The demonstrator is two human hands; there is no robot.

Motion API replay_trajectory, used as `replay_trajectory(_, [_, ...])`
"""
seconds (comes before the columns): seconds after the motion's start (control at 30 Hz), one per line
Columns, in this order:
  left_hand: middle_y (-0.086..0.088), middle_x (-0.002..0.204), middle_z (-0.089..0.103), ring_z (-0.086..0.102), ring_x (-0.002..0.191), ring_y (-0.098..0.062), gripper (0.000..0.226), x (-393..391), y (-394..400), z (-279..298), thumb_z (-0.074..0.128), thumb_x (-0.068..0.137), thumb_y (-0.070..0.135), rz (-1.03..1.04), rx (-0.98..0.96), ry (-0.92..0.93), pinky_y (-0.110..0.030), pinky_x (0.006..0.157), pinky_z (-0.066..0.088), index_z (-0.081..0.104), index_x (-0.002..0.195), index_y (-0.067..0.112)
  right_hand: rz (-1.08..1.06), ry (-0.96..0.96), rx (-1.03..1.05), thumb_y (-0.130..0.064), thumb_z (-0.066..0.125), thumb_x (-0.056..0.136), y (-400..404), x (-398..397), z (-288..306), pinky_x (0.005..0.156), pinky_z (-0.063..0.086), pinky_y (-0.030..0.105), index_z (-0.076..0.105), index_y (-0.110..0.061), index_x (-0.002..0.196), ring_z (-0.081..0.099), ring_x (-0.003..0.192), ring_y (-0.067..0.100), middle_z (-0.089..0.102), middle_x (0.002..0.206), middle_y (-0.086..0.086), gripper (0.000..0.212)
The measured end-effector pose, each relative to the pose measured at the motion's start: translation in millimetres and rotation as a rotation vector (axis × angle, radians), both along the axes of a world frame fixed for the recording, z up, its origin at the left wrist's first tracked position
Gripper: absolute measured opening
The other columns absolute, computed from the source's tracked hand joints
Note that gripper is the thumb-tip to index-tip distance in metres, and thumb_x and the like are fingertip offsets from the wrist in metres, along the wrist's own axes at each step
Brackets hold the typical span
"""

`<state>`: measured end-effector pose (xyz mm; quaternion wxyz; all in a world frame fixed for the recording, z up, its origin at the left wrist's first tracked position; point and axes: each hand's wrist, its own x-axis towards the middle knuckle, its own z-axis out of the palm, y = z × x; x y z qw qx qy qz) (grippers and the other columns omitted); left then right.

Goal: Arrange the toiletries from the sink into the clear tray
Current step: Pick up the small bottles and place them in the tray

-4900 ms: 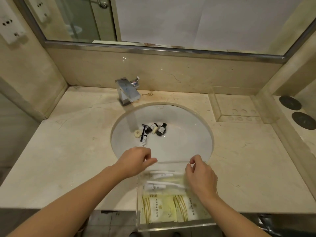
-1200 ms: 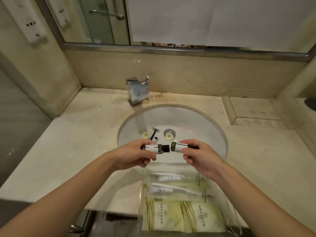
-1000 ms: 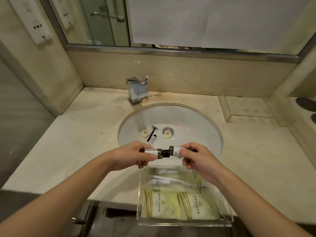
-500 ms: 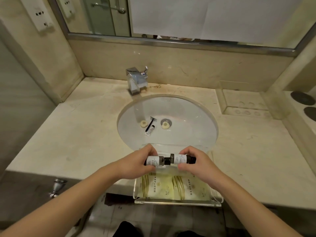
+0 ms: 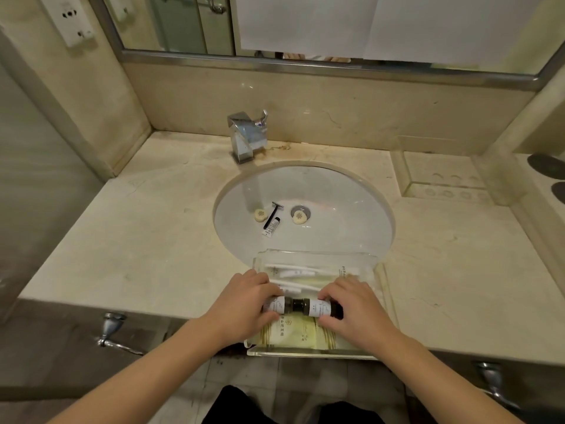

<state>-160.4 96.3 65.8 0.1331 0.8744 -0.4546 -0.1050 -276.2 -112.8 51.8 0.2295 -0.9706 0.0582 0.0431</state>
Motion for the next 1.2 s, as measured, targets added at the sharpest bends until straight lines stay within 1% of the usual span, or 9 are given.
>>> replay_trajectory(0.23, [0.005, 0.106, 0.056, 0.051, 0.1, -0.018, 0.042, 3.3, -2.0, -3.6, 0.068, 0.08, 0.042, 0.041, -0.038, 0.029, -0.028, 0.085, 0.039, 0.064, 0.119, 0.026, 0.003, -0.067, -0.024, -0.041, 0.066, 0.073, 0.3, 1.7, -7.3, 0.077, 0.032, 0.024, 0.065, -0.027, 0.1, 0.044, 0.089, 0.014, 0.046, 0.092, -0.012, 0.031])
replay_trajectory(0.43, [0.01, 0.1, 0.053, 0.047, 0.095, -0.014, 0.041, 5.2, -3.4, -1.1, 0.068, 0.081, 0.044, 0.027, -0.026, 0.062, -0.024, 0.078, 0.03, 0.065, 0.119, 0.028, 0.005, -0.046, 0.004, -0.039, 0.07, 0.075, -1.3, 8.5, -8.0, 0.079, 0.028, 0.015, 0.064, -0.028, 0.101, 0.043, 0.091, 0.01, 0.047, 0.094, -0.014, 0.029])
replay_trajectory(0.5, [0.01, 0.096, 0.05, 0.042, 0.09, -0.012, 0.04, 6.3, -3.8, -0.3, 0.068, 0.081, 0.043, 0.02, -0.027, 0.075, -0.024, 0.076, 0.028, 0.066, 0.117, 0.028, 0.006, -0.046, 0.021, -0.038, 0.071, 0.074, -2.7, 9.9, -9.0, 0.08, 0.032, 0.019, 0.065, -0.026, 0.097, 0.045, 0.09, 0.012, 0.048, 0.093, -0.013, 0.027])
replay_trajectory(0.6, [0.006, 0.099, 0.056, 0.047, 0.094, -0.015, 0.037, 6.8, -4.5, 0.5, 0.069, 0.081, 0.042, 0.019, -0.024, 0.082, -0.025, 0.076, 0.029, 0.067, 0.115, 0.027, 0.021, -0.053, 0.024, -0.037, 0.073, 0.072, -3.1, 9.8, -10.2, 0.078, 0.037, 0.025, 0.065, -0.025, 0.092, 0.046, 0.087, 0.014, 0.05, 0.091, -0.011, 0.024])
replay_trajectory(0.87, [0.004, 0.1, 0.057, 0.049, 0.096, -0.018, 0.038, 6.7, -4.7, 3.2, 0.066, 0.082, 0.042, -0.001, 0.013, 0.051, -0.026, 0.077, 0.032, 0.066, 0.117, 0.026, 0.086, -0.092, -0.017, -0.039, 0.072, 0.07, -3.3, 11.5, -9.5, 0.073, 0.037, 0.024, 0.058, -0.028, 0.086, 0.047, 0.08, 0.012, 0.051, 0.087, -0.01, 0.024])
replay_trajectory(0.97, [0.005, 0.104, 0.058, 0.051, 0.1, -0.018, 0.041, 8.2, -4.9, 2.5, 0.066, 0.081, 0.043, -0.012, 0.025, 0.039, -0.028, 0.081, 0.037, 0.063, 0.119, 0.027, 0.119, -0.078, -0.049, -0.041, 0.071, 0.068, -4.7, 12.7, -6.7, 0.075, 0.035, 0.023, 0.059, -0.029, 0.089, 0.047, 0.081, 0.011, 0.053, 0.088, -0.011, 0.027])
replay_trajectory(1.07, [0.007, 0.107, 0.056, 0.05, 0.102, -0.016, 0.044, 12.3, -3.5, 0.0, 0.067, 0.078, 0.046, -0.015, 0.008, 0.05, -0.026, 0.083, 0.038, 0.061, 0.117, 0.028, 0.126, -0.032, -0.057, -0.05, 0.066, 0.069, -5.9, 15.5, -2.8, 0.077, 0.03, 0.018, 0.061, -0.029, 0.101, 0.045, 0.088, 0.008, 0.052, 0.095, -0.014, 0.039])
replay_trajectory(1.13, [0.008, 0.109, 0.054, 0.049, 0.102, -0.013, 0.05, 15.7, -1.6, 1.2, 0.064, 0.075, 0.053, -0.008, -0.018, 0.072, -0.024, 0.083, 0.039, 0.059, 0.118, 0.028, 0.102, -0.018, -0.002, -0.055, 0.064, 0.071, -6.4, 19.0, 0.3, 0.078, 0.03, 0.014, 0.06, -0.03, 0.107, 0.043, 0.091, 0.005, 0.049, 0.097, -0.017, 0.044])
replay_trajectory(1.2, [0.01, 0.11, 0.053, 0.049, 0.103, -0.009, 0.056, 20.9, 0.2, 6.7, 0.056, 0.074, 0.062, 0.032, -0.081, 0.106, -0.022, 0.086, 0.042, 0.059, 0.119, 0.029, 0.034, -0.04, 0.088, -0.052, 0.067, 0.075, -7.3, 25.3, 4.7, 0.079, 0.033, 0.012, 0.061, -0.029, 0.105, 0.044, 0.09, 0.003, 0.049, 0.094, -0.019, 0.038])
